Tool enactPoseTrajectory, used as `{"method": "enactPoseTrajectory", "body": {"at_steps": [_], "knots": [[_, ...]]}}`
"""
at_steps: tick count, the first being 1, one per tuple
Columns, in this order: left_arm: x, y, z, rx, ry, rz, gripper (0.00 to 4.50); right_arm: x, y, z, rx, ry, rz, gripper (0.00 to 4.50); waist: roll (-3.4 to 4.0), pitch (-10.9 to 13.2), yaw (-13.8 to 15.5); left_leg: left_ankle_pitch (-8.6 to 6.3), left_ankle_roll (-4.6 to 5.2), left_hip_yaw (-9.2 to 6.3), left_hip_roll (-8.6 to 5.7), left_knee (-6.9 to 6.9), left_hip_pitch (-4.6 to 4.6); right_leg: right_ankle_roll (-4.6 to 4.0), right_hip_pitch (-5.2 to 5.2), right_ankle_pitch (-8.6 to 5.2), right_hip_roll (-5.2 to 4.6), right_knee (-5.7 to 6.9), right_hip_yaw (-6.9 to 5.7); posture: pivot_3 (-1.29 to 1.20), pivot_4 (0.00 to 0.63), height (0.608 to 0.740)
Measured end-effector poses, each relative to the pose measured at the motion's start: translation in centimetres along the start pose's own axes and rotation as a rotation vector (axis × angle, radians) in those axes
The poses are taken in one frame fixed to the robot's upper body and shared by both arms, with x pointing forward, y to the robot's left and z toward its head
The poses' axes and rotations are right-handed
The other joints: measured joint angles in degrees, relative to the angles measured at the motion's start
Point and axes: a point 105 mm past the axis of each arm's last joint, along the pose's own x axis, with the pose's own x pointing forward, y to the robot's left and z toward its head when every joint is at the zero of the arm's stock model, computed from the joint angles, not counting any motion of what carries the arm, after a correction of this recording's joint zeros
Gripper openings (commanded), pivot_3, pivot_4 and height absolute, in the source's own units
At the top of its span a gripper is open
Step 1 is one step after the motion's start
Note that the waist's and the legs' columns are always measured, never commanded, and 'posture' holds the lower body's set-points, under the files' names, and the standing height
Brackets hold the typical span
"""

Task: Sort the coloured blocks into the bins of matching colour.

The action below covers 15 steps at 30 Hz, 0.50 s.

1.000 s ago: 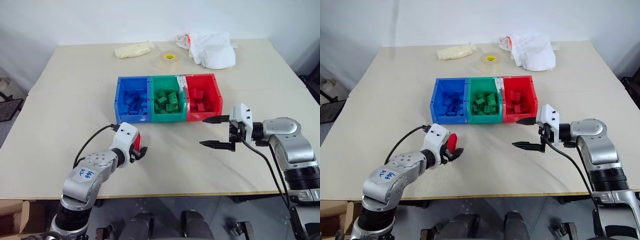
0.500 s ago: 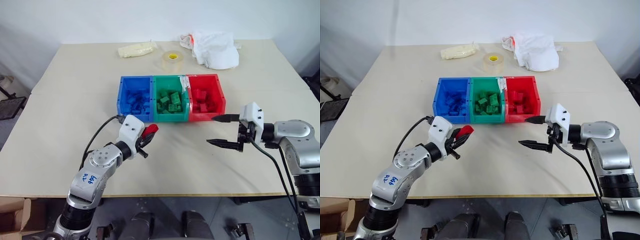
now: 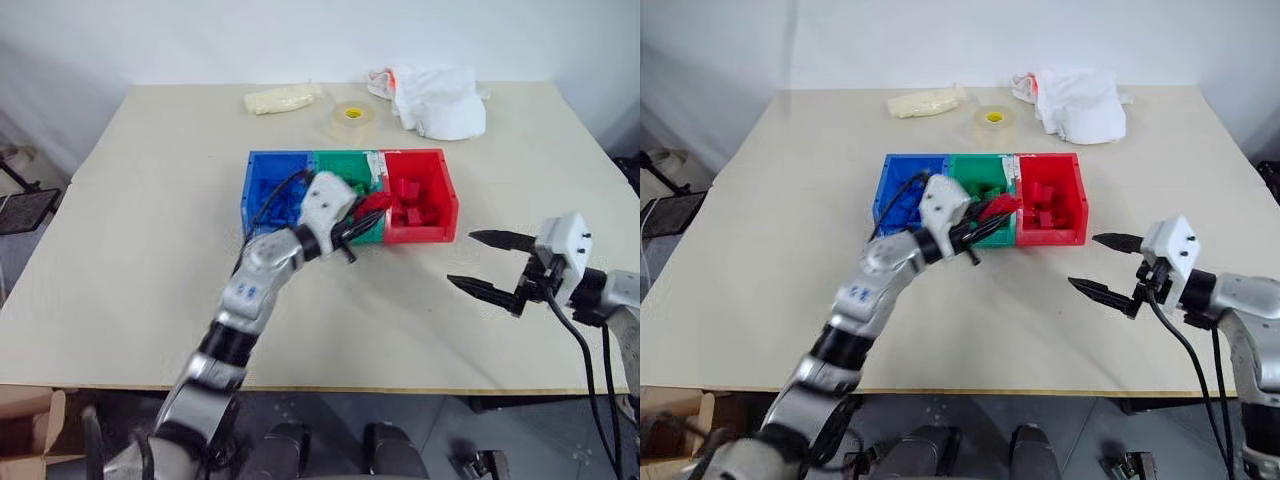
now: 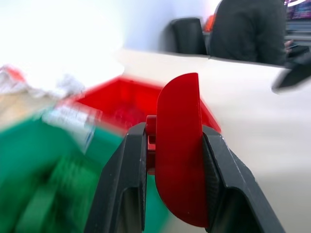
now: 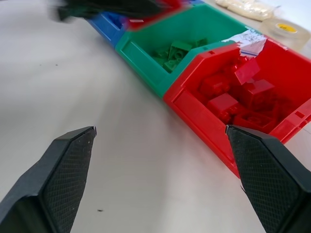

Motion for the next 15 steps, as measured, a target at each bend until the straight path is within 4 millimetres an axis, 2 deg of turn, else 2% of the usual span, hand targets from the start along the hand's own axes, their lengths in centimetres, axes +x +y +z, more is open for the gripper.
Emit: {"method": "enactPoseTrajectory", "body": {"at_steps": [1, 2, 8, 9, 10, 11, 15], "knots": [[0.7, 0.2, 0.1, 0.015, -0.002, -0.008, 1.16, -0.1, 0.2, 0.0, 0.004, 0.000, -0.009, 4.50, -0.05, 0.03, -0.09, -0.01, 0.02, 0.08, 0.00, -0.01, 0.00, 0.03, -0.03, 0.02, 0.00, -0.03, 0.02, 0.00, 0.150, 0.740], [1.4, 0.4, 0.0, 0.020, -0.001, -0.014, 1.67, -0.4, 0.2, -0.1, 0.007, 0.000, -0.022, 4.50, -0.11, 0.07, -0.09, -0.02, 0.04, 0.09, -0.01, -0.02, 0.00, 0.06, -0.03, 0.03, -0.02, 0.00, 0.03, 0.00, 0.150, 0.740], [4.3, 1.1, 1.1, 0.013, -0.030, -0.016, 3.45, -0.4, 1.0, 0.1, 0.008, -0.011, -0.052, 4.50, -0.31, 0.19, -0.06, -0.03, 0.08, 0.15, -0.03, -0.04, -0.01, 0.12, -0.08, 0.06, -0.04, 0.00, 0.03, 0.00, 0.150, 0.740], [4.5, 0.9, 1.2, 0.015, -0.035, -0.019, 3.73, -0.4, 1.2, 0.1, 0.007, -0.012, -0.053, 4.50, -0.32, 0.19, -0.03, -0.02, 0.09, 0.14, -0.03, -0.05, -0.01, 0.13, -0.08, 0.07, -0.04, 0.00, 0.03, 0.00, 0.150, 0.740], [4.6, 0.9, 1.1, 0.012, -0.036, -0.018, 3.80, -0.4, 1.2, 0.1, 0.007, -0.013, -0.053, 4.50, -0.32, 0.19, -0.04, -0.03, 0.09, 0.14, -0.03, -0.04, -0.01, 0.13, -0.08, 0.07, -0.04, 0.01, 0.03, 0.00, 0.150, 0.740], [4.7, 0.8, 1.0, 0.009, -0.036, -0.016, 4.16, -0.3, 1.2, 0.2, 0.006, -0.016, -0.058, 4.50, -0.32, 0.19, -0.15, -0.02, 0.10, 0.16, -0.03, -0.04, 0.00, 0.15, -0.08, 0.08, -0.04, 0.01, 0.05, 0.00, 0.150, 0.740], [4.3, 1.1, -0.1, 0.002, -0.019, 0.005, 4.16, -0.4, 1.1, 0.1, 0.009, -0.014, -0.079, 4.50, -0.33, 0.19, -0.21, -0.02, 0.11, 0.17, -0.03, 0.00, 0.00, 0.15, -0.13, 0.08, -0.03, 0.11, 0.10, 0.00, 0.150, 0.740]]}}
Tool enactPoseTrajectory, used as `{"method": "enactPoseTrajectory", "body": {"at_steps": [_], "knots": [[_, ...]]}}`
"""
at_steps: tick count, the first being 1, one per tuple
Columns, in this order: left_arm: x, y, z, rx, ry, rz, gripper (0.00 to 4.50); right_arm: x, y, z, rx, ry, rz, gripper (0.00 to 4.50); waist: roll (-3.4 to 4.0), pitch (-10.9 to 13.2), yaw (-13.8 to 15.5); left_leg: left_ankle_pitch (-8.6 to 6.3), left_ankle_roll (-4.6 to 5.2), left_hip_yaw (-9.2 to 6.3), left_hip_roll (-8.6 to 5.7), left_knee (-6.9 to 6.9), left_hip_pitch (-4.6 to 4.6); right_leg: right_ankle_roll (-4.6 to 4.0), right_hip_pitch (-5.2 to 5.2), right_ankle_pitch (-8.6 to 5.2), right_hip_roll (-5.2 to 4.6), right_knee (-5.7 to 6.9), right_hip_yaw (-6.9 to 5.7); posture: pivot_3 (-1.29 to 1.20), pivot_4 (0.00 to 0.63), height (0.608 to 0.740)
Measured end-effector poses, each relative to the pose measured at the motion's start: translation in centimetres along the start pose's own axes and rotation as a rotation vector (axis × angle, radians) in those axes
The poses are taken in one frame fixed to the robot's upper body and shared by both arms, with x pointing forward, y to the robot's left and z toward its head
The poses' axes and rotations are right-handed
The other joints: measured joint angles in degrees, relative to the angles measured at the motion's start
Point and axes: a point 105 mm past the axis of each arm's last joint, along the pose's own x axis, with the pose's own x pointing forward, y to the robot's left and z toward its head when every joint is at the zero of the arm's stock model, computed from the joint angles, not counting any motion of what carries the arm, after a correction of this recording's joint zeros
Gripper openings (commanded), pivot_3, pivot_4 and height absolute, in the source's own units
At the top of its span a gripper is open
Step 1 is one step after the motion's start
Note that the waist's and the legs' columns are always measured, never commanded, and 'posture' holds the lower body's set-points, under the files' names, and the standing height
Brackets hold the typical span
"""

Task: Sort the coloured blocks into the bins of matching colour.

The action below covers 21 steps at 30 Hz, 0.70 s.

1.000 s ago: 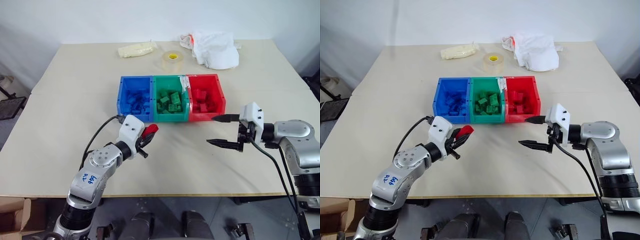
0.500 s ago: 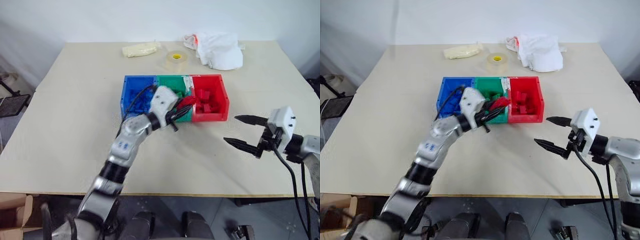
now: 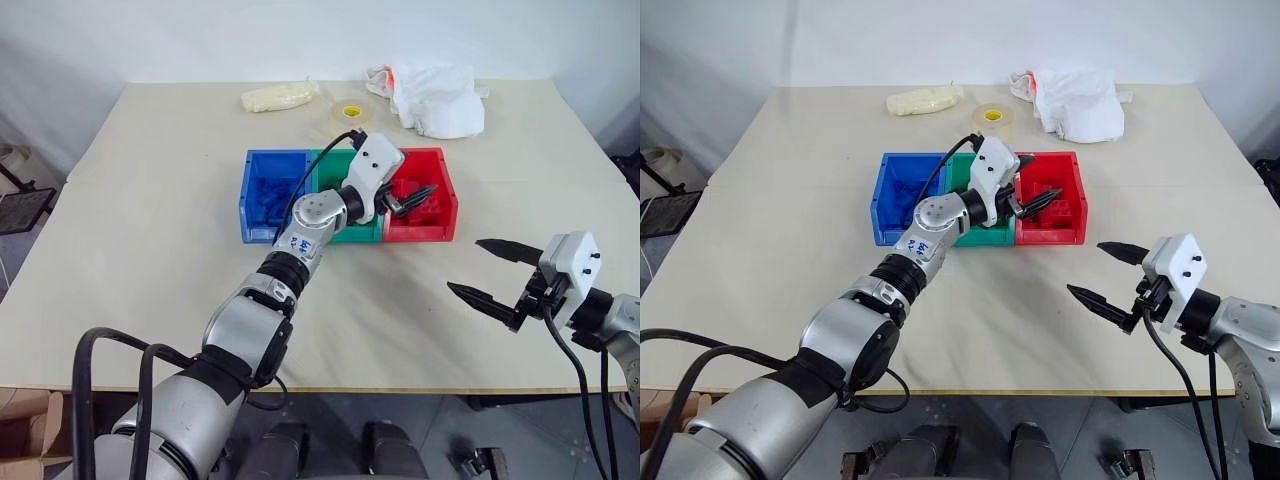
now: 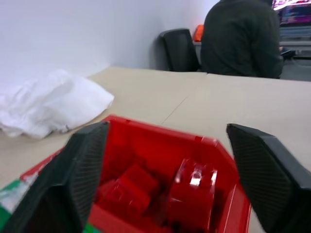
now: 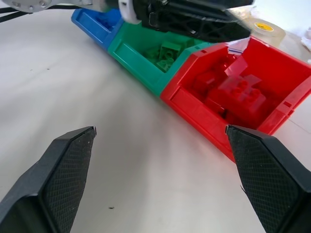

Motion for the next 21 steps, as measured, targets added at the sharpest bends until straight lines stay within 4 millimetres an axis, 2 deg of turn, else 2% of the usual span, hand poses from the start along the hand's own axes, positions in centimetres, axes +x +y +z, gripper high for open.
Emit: {"method": "enactPoseTrajectory", "body": {"at_steps": [4, 6, 12, 17, 20, 21], "knots": [[-0.5, 0.4, 0.4, 0.024, -0.024, -0.014, 4.16, 0.4, -0.1, 0.2, -0.004, -0.009, 0.009, 4.50, 0.00, 0.00, -0.15, 0.00, 0.00, 0.01, 0.00, -0.01, 0.01, 0.01, -0.01, 0.00, 0.01, 0.01, 0.02, 0.00, 0.150, 0.740], [-1.8, 0.8, 0.6, 0.058, -0.044, -0.048, 4.16, 1.0, -0.2, 0.8, -0.017, -0.030, 0.028, 4.50, 0.04, -0.02, -0.94, 0.00, 0.00, 0.06, 0.00, -0.05, 0.05, 0.01, -0.03, 0.00, 0.01, 0.08, 0.09, 0.00, 0.150, 0.740], [-9.6, 0.6, -2.5, 0.003, 0.025, -0.198, 4.16, 2.0, -0.7, 0.7, -0.005, -0.025, 0.099, 4.50, 0.06, -0.04, -2.30, 0.00, -0.01, 0.10, 0.06, -0.12, 0.11, 0.00, -0.17, 0.00, 0.03, 0.41, 0.26, 0.00, 0.150, 0.740], [-14.6, -0.2, -2.0, 0.013, 0.095, -0.277, 4.16, 2.8, -1.1, 0.9, -0.035, -0.014, 0.165, 4.50, 0.07, -0.04, -2.53, 0.00, 0.00, 0.07, 0.05, -0.03, 0.10, -0.01, -0.14, 0.00, 0.02, 0.34, 0.28, 0.00, 0.150, 0.740], [-18.4, -0.8, -2.4, -0.014, 0.188, -0.304, 4.16, 3.4, -1.3, 0.7, -0.050, 0.010, 0.225, 4.50, 0.10, -0.06, -2.58, 0.00, -0.01, 0.07, 0.05, 0.00, 0.12, -0.02, -0.13, 0.00, 0.03, 0.35, 0.30, 0.00, 0.150, 0.740], [-19.2, -0.7, -2.5, -0.020, 0.204, -0.300, 4.16, 3.4, -1.4, 0.6, -0.054, 0.014, 0.235, 4.50, 0.10, -0.06, -2.59, 0.00, -0.01, 0.07, 0.05, 0.00, 0.12, -0.03, -0.13, -0.01, 0.03, 0.35, 0.31, 0.00, 0.150, 0.740]]}}
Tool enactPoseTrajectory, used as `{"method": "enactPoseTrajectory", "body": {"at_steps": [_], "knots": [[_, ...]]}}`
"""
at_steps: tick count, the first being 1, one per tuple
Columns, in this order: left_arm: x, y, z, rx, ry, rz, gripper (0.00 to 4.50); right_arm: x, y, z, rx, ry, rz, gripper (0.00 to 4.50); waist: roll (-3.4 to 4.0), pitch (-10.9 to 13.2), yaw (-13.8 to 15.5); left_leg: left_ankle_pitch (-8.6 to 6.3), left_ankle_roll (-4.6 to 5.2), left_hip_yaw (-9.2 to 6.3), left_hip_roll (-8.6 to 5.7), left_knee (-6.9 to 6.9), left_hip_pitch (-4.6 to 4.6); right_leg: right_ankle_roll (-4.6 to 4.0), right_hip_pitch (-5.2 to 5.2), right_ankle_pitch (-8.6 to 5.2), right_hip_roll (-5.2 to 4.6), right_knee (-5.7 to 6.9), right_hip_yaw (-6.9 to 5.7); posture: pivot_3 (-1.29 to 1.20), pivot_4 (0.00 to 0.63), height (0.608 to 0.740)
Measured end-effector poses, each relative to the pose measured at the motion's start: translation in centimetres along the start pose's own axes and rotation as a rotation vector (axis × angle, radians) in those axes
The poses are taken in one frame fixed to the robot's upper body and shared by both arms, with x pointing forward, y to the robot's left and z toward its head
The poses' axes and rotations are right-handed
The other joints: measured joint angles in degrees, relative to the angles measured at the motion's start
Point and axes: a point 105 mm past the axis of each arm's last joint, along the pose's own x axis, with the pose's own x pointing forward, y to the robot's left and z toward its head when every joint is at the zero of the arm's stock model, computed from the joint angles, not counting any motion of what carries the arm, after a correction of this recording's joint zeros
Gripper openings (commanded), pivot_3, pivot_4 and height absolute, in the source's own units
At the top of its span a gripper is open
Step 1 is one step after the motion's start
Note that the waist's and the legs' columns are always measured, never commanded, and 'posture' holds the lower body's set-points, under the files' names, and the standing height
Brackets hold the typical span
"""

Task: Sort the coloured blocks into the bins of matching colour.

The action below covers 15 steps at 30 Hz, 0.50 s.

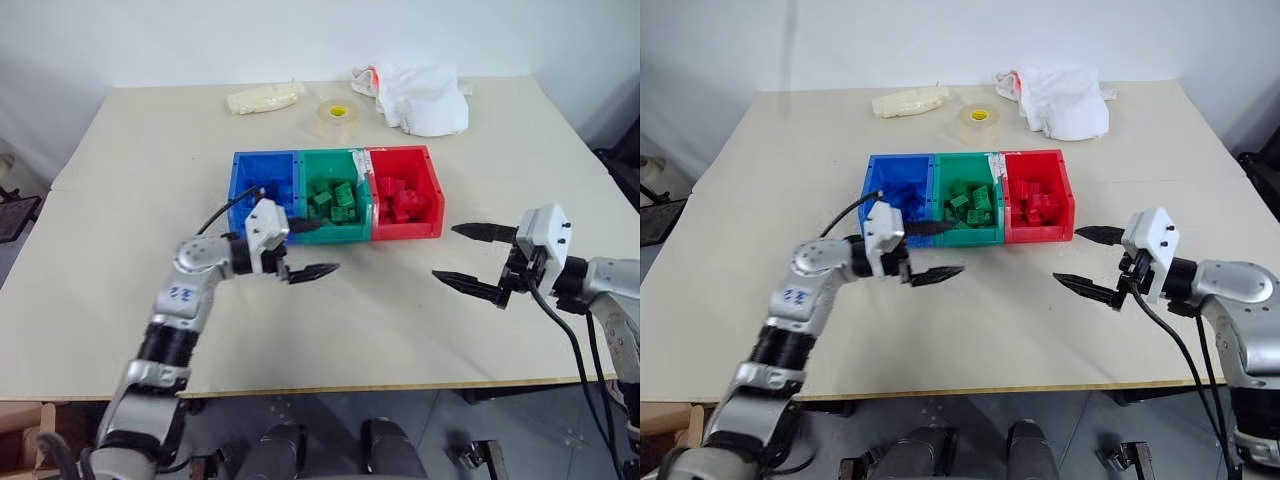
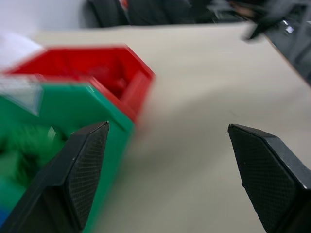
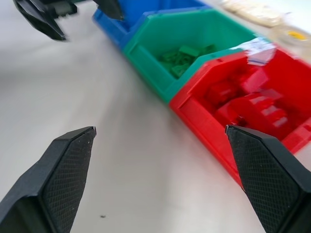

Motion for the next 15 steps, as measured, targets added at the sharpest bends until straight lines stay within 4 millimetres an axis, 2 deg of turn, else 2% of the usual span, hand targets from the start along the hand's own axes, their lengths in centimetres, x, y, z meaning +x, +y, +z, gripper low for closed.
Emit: {"method": "enactPoseTrajectory", "body": {"at_steps": [7, 13, 15], "knots": [[-8.6, -1.7, -2.4, -0.119, 0.168, 0.098, 4.16, 0.0, -1.2, -0.8, -0.031, 0.075, 0.109, 4.50, 0.05, 0.01, -0.22, -0.02, -0.02, 0.04, 0.04, -0.17, 0.07, -0.05, 0.00, -0.02, -0.01, -0.07, 0.08, 0.00, 0.150, 0.740], [-11.3, -0.2, -2.0, -0.111, 0.173, 0.218, 4.16, -0.2, -2.0, -0.7, -0.043, 0.082, 0.116, 4.50, 0.06, 0.01, 0.95, -0.02, -0.03, -0.03, 0.04, -0.16, 0.05, -0.06, 0.05, -0.02, -0.01, -0.16, -0.01, 0.00, 0.150, 0.740], [-11.7, 0.3, -1.9, -0.107, 0.166, 0.246, 4.16, 0.0, -2.0, -0.8, -0.038, 0.084, 0.121, 4.50, 0.06, 0.01, 0.97, -0.02, -0.04, -0.04, 0.05, -0.18, 0.05, -0.06, 0.03, -0.02, -0.01, -0.16, -0.01, 0.00, 0.150, 0.740]]}}
